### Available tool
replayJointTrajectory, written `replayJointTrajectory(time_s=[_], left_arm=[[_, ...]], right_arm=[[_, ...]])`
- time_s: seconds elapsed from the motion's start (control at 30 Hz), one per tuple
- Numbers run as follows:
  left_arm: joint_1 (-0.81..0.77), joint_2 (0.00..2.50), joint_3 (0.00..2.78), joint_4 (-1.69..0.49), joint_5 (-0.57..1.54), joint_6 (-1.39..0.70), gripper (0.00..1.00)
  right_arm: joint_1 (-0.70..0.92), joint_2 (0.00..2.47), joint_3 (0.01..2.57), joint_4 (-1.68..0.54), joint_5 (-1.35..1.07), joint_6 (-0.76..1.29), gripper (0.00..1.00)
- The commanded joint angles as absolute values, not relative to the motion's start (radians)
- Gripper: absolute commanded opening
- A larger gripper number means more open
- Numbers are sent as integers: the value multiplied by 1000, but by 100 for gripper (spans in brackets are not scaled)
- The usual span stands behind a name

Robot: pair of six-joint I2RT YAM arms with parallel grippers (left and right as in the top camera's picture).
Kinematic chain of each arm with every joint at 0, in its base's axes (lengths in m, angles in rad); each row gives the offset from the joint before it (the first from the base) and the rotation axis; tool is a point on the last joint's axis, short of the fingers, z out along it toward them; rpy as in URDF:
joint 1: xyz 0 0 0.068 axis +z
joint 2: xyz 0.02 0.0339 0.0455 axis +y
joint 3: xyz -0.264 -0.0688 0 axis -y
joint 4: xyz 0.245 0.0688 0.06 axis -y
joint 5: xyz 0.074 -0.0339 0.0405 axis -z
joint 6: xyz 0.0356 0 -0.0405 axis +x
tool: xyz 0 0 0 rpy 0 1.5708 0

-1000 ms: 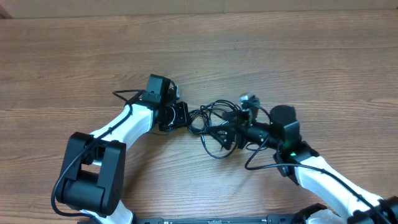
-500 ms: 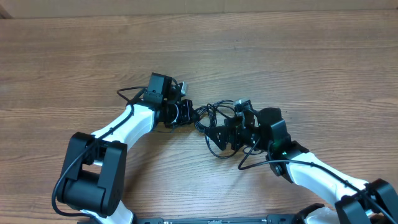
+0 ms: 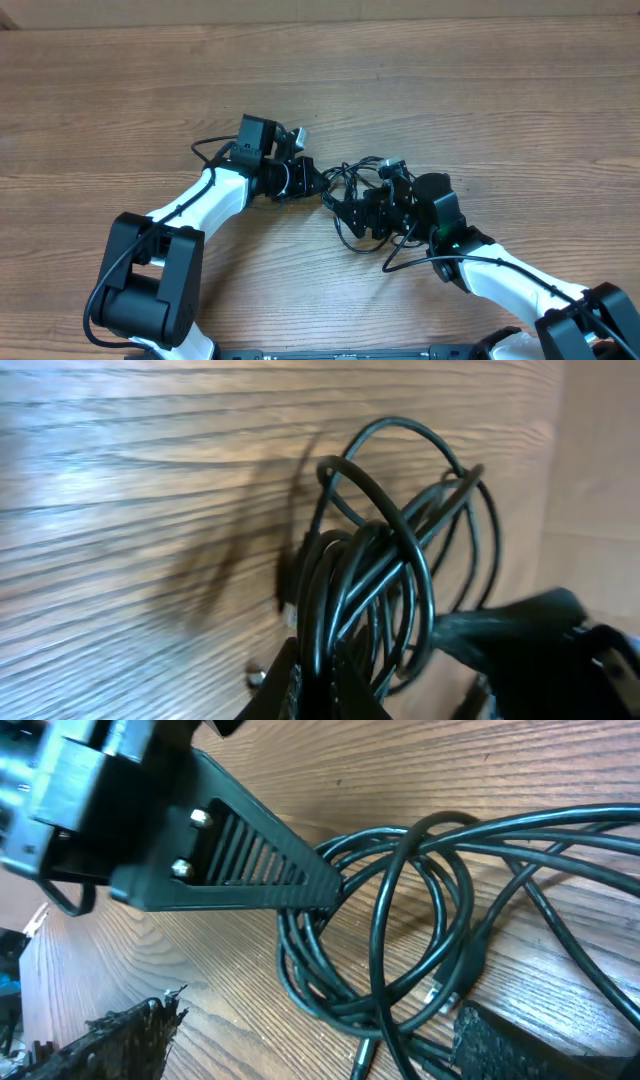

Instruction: Untangle cables

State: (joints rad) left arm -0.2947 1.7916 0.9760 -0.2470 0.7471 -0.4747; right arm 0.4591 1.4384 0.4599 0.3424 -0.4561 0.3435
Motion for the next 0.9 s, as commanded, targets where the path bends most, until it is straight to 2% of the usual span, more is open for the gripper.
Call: replayJointTrajectory(time_s=[0.0, 0.33, 0.6, 0.87], left_arm=[[-287, 1777, 986, -238, 860, -448, 4], [-168, 1777, 986, -287, 1021, -448, 4], [-47, 1762, 986, -247, 1370, -475, 4], [13, 1731, 986, -227, 1566, -494, 4]], right_arm=[[463, 1463, 466, 342, -441, 339, 88], [463, 1465, 466, 342, -441, 339, 86], [463, 1465, 466, 342, -441, 339, 86], [463, 1465, 466, 341, -441, 339, 86]])
